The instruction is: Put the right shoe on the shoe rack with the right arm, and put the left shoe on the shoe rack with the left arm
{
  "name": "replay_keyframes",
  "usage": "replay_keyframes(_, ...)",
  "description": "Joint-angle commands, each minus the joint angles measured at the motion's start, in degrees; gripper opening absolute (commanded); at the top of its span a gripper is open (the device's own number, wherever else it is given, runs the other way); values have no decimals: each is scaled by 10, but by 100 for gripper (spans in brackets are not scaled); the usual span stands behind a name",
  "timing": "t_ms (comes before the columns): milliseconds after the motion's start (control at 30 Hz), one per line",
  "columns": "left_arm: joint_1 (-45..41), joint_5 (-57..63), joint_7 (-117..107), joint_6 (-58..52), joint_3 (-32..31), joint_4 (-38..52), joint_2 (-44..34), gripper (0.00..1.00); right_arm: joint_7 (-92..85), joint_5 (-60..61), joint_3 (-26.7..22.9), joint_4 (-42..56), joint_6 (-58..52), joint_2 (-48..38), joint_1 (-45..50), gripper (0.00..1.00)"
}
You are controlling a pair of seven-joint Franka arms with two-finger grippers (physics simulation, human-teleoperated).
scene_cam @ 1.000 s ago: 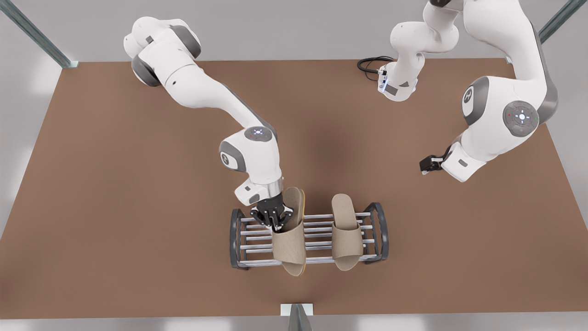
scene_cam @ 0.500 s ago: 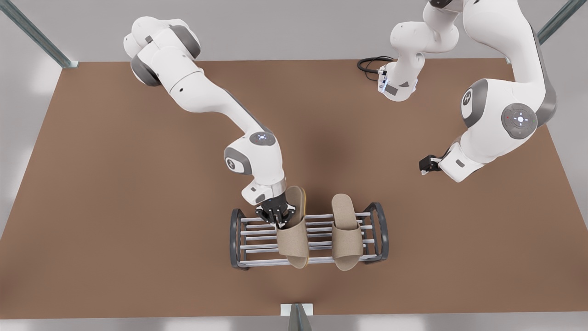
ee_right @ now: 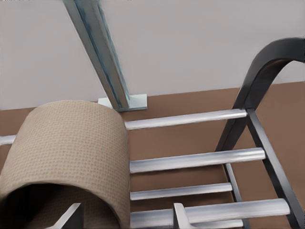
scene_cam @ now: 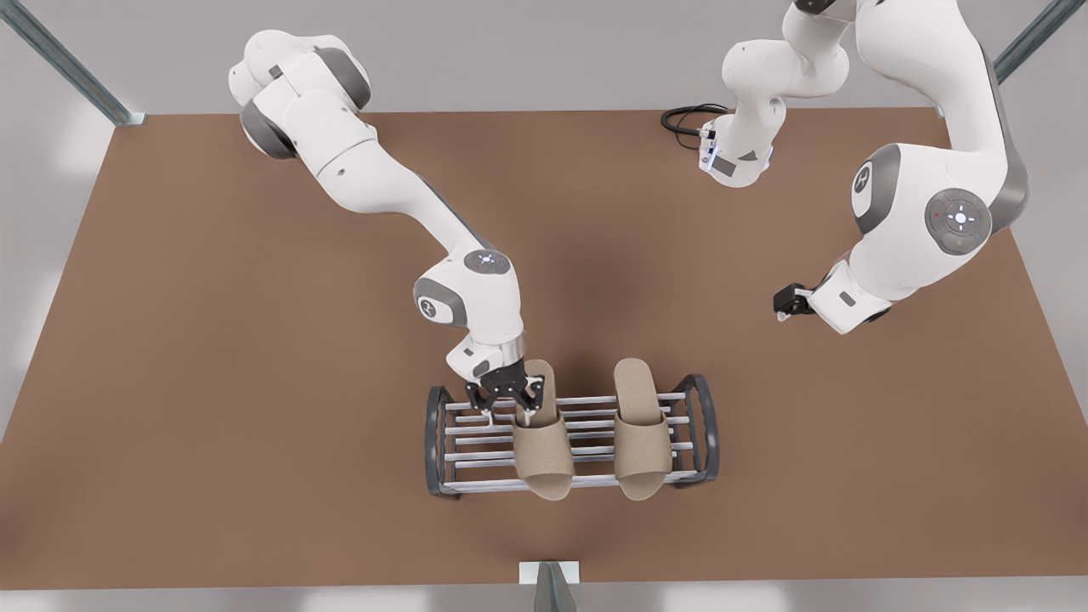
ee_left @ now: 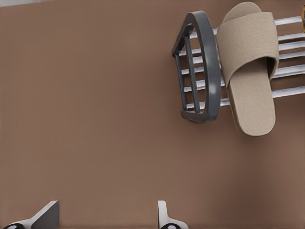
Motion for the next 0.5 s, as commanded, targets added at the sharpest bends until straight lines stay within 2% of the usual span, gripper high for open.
replay_keyframes(0, 0, 1, 17, -1, 0, 1, -1, 100, 23, -1, 1, -3, 5, -5, 0, 100)
replay_keyframes(267, 0, 1, 17, -8, 0, 0, -6, 100, 51, 9, 13, -74, -4, -109, -9, 100)
replay_keyframes(300, 1, 1, 18, -9, 0, 0, -6, 100, 50, 15, 33, -84, -11, -125, -33, 100)
replay_keyframes(333, 1, 1, 18, -10, -1, 0, -10, 100, 49, 15, 75, -85, -44, -144, -77, 100)
replay_keyframes(433, 2, 6, 18, -14, -1, -1, -12, 100, 28, 45, 266, -73, -240, -169, -286, 100)
replay_keyframes(467, 2, 6, 18, -14, -1, -1, -12, 100, -13, 45, 271, -58, -303, -180, -312, 100)
